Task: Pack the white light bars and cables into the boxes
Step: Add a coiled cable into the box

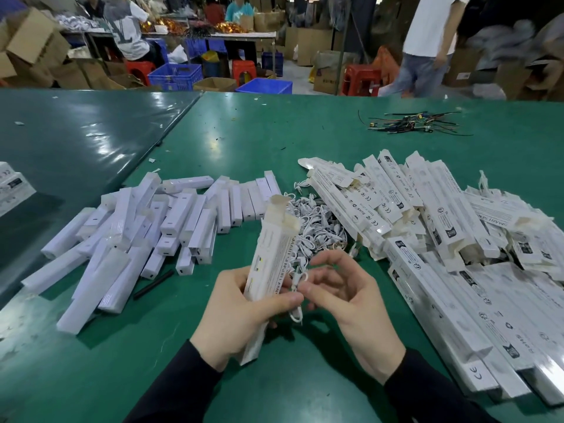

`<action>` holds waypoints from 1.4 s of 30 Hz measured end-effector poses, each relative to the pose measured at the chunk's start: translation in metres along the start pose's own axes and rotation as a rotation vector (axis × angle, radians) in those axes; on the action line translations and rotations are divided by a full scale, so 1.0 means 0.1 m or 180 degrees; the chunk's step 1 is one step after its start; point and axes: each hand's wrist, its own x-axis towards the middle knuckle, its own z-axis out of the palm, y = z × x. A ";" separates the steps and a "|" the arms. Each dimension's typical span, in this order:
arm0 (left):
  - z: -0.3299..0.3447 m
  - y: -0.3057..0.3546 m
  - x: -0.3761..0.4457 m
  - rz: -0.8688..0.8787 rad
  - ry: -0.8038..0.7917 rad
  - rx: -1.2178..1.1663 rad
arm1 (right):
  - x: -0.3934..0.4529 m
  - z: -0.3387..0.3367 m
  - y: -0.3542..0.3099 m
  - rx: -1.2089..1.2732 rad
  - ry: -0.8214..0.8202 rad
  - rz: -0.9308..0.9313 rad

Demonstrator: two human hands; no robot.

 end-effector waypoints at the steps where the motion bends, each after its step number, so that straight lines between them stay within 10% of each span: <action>1: -0.01 0.00 0.01 -0.0065 -0.0004 -0.0001 | -0.01 0.00 -0.01 -0.0090 0.0004 -0.0036; 8: -0.04 0.03 0.02 -0.0951 -0.0221 -0.0899 | -0.09 0.01 -0.03 -0.1803 -0.0565 -0.0759; 26: -0.02 -0.02 0.04 -0.0988 -0.0379 -0.0905 | 0.01 -0.14 -0.25 -0.0735 -0.0606 0.0243; 34: -0.02 -0.07 -0.02 -0.1005 -0.1364 -0.0241 | 0.10 -0.34 -0.45 -0.0690 0.0509 -0.0612; 42: -0.02 -0.06 -0.05 -0.1174 -0.1806 -0.0146 | 0.12 -0.32 -0.39 -0.1130 0.0108 -0.0674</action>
